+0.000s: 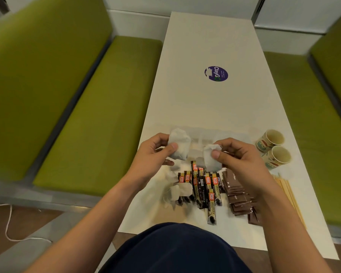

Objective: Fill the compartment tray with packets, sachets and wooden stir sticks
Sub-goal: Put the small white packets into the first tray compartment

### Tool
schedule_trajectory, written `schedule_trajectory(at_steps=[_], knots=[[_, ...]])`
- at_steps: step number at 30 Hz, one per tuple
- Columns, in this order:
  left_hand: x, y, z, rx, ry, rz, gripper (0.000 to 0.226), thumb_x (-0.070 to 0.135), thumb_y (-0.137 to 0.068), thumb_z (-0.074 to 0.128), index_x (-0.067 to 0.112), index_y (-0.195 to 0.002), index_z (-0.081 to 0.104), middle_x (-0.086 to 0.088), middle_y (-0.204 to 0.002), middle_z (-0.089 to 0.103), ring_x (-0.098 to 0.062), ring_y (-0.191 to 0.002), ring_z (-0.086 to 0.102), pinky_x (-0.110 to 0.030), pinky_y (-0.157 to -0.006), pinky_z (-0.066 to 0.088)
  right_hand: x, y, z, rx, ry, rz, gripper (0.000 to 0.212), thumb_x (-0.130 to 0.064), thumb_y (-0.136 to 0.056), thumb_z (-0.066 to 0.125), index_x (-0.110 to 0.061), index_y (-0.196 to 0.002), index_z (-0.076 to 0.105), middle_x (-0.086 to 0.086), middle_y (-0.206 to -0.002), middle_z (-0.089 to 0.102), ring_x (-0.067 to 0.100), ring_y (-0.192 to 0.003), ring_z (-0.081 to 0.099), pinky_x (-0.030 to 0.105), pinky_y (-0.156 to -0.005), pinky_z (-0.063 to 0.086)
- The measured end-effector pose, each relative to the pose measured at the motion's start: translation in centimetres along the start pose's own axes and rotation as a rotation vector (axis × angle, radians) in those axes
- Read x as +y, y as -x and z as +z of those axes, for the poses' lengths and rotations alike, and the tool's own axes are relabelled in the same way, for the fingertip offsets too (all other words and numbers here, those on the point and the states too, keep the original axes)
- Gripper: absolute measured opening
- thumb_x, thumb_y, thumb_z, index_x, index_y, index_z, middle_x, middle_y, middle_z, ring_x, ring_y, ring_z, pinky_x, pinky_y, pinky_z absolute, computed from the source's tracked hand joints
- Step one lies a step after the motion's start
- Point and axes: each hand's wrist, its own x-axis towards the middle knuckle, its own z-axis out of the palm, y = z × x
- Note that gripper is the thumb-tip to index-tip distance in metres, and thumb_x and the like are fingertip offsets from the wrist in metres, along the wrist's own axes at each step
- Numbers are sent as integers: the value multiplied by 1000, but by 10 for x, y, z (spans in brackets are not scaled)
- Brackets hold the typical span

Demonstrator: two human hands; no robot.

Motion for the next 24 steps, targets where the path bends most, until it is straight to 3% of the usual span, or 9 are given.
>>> schedule_trajectory(at_steps=[3, 6, 10, 14, 20, 24], knots=[[-4, 3, 6, 30, -9, 13, 9, 11, -97, 65, 17, -99, 71, -12, -101, 71, -17, -82, 66, -29, -66, 56, -6, 1, 2, 5, -8, -9, 19, -7, -88, 73, -25, -88, 79, 13, -91, 76, 28, -85, 69, 51, -81, 55], [-5, 5, 11, 50, -6, 25, 9, 11, -98, 65, 17, -93, 71, -1, -90, 71, -14, -80, 65, -32, -66, 57, -8, -1, 5, 25, 11, -11, 13, -11, -90, 73, -22, -89, 78, 16, -98, 74, 45, -91, 67, 60, -84, 55], [-10, 9, 19, 109, 3, 48, 7, 12, -98, 64, 12, -99, 71, -4, -95, 72, -15, -82, 68, -38, -67, 61, -8, -6, 16, 54, -70, 16, 14, -10, -89, 74, -22, -90, 79, 15, -99, 75, 34, -91, 68, 64, -85, 56], [-12, 11, 28, 155, 39, 46, 10, 15, -98, 66, 12, -104, 73, -4, -98, 74, -20, -86, 72, -43, -70, 63, -5, -10, 37, 76, -178, 67, 15, -3, -87, 75, -17, -88, 79, 10, -95, 78, 27, -90, 75, 45, -73, 63], [-14, 13, 31, 129, 40, 5, 14, 15, -97, 67, 12, -107, 76, -6, -101, 76, -22, -87, 73, -37, -71, 62, 9, -13, 53, 240, -39, 70, 10, -13, -84, 83, -12, -92, 77, 6, -85, 78, 22, -83, 75, 42, -71, 63], [-12, 14, 30, 93, 140, -74, 17, 23, -96, 68, 10, -100, 77, -10, -96, 72, -23, -85, 69, -39, -72, 61, 15, -13, 53, 309, 72, 51, 10, -20, -82, 86, -19, -87, 77, 2, -80, 75, 23, -77, 73, 49, -69, 64]])
